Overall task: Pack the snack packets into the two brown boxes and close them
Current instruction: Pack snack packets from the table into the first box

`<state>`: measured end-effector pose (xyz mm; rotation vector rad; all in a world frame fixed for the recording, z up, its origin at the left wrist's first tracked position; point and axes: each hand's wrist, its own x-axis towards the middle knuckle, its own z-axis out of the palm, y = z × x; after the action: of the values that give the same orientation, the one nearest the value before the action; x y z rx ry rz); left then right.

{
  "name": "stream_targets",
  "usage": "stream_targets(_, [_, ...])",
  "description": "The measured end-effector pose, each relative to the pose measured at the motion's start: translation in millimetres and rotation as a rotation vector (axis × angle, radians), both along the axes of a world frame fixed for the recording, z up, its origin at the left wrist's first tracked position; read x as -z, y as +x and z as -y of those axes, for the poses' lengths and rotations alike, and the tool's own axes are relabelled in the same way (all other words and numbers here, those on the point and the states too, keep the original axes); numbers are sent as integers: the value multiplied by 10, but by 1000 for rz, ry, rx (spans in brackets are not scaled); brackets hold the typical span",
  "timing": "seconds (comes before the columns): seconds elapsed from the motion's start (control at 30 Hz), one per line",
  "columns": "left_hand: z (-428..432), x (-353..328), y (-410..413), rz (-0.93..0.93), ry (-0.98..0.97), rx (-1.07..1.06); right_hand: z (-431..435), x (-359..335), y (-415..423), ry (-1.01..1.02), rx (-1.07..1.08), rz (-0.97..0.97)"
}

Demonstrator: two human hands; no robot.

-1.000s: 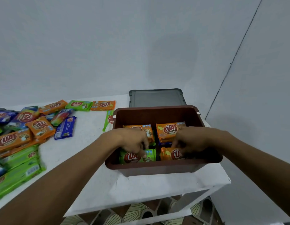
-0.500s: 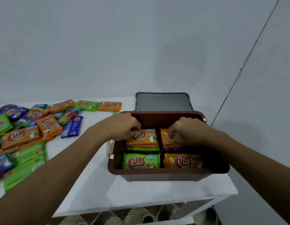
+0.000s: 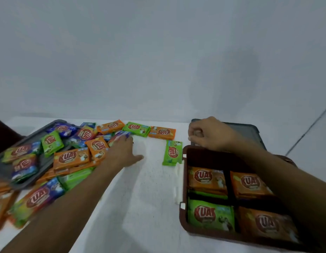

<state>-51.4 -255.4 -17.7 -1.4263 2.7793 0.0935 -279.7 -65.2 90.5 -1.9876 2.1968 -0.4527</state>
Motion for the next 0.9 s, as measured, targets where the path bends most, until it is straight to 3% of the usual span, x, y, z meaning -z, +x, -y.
stream_targets(0.1, [180,58,53,95,-5,4,476,62,69,125,-40,17])
stream_targets(0.3, [310,-121,20,166,-1,138,1165,398,126,542,-4,-161])
stream_targets(0.5, [559,-284,247,-15,211,76,1341,629,270,828,-29,-385])
stream_targets(0.7, [731,-277,298,-297,588,50,1382,695,231,750,-44,-470])
stream_targets(0.9, [670,-446,186,-503,777,-57,1273,432,117,428,37,-183])
